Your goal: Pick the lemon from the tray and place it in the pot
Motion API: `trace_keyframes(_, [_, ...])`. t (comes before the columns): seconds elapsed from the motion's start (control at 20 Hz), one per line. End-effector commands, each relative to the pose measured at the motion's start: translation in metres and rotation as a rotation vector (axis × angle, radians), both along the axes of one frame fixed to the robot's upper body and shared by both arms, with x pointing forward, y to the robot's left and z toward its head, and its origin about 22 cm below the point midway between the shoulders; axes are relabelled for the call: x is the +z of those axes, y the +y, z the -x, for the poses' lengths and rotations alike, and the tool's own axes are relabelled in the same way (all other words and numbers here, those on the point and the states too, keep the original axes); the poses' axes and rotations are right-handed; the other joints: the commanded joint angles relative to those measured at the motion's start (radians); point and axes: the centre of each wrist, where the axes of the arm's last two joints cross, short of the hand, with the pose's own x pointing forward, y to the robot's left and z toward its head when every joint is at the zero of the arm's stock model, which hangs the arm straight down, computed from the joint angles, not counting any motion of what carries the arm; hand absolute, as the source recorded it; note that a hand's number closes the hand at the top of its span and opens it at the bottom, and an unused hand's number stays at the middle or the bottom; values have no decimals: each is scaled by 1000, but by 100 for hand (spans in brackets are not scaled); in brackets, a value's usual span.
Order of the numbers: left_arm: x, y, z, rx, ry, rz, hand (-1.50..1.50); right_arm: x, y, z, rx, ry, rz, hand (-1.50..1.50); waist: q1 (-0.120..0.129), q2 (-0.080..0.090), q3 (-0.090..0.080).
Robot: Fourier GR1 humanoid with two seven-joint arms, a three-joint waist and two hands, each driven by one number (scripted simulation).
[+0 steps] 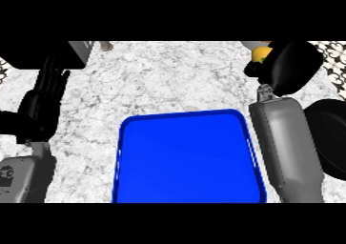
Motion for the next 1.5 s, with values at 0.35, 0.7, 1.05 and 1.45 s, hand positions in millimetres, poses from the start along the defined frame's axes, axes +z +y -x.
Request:
trace_keyframes(0.35, [-4,-1,11,8,8,8,0,22,-51,53,-285,83,6,150,-11,2,5])
trace_keyframes(0.7, [7,-6,14,6,-24,-5,0,20,-128,108,-315,23,-26,150,-5,5,6])
trace_keyframes(1.05, [15,-23,-2,1,-19,5,0,-4,-202,129,-294,19,-47,150,-5,9,7])
trace_keyframes(1.45, [1,0,13,-7,-10,-11,0,-60,-249,121,-321,103,-94,150,9,11,6])
